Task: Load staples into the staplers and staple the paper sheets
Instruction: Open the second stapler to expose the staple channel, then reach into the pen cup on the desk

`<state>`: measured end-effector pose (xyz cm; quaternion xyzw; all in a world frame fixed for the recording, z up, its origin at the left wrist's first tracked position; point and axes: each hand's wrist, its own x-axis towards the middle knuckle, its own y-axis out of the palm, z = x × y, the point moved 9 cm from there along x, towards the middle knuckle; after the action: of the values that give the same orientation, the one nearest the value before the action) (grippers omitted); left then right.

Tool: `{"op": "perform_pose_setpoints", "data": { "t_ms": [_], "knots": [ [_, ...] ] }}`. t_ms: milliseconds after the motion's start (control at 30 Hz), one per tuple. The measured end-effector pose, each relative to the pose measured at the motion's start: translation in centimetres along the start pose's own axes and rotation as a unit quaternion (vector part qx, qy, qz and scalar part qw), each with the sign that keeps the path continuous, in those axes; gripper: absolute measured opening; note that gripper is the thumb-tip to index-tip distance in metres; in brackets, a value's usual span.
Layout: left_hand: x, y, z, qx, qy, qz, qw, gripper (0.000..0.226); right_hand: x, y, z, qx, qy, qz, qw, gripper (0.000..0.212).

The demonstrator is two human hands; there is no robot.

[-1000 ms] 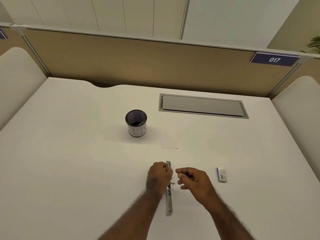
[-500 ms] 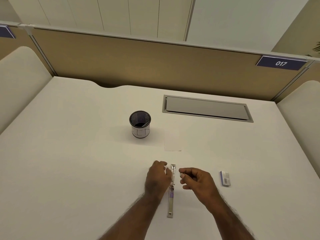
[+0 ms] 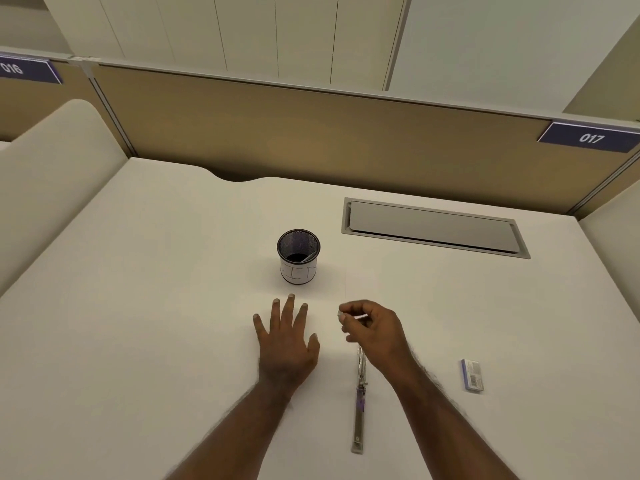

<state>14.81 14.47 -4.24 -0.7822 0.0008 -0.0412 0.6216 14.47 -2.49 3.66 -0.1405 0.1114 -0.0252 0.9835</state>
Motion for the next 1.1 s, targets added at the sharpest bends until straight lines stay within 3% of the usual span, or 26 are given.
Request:
{"op": "perform_pose_setpoints", "data": {
  "t_ms": [300,633,767,1100],
  "knots": [
    [-0.4,2.5,0.9,0.014,0.023,0.035,0.999,0.070,7.5,4.3,5.8,-0.158,-0.103,-0.062,0.980,0.012],
    [-0.1,3.0,1.1,0.000,0.023,0.038,0.999,0.070,13.3,7.8,5.6,-0.259,-0.062,-0.049,0.963,0.020],
    [0.0,3.2,1.3,-0.003,0.020,0.042,0.999,0.071,13.3,8.2,5.9,-0.276,-0.064,-0.034,0.958,0.030],
    [-0.2,3.8,1.9,0.007,0.007,0.080,0.997,0.066,5.9,2.4,4.6,-0.231,-0.098,-0.055,0.966,0.023]
  ]
}}
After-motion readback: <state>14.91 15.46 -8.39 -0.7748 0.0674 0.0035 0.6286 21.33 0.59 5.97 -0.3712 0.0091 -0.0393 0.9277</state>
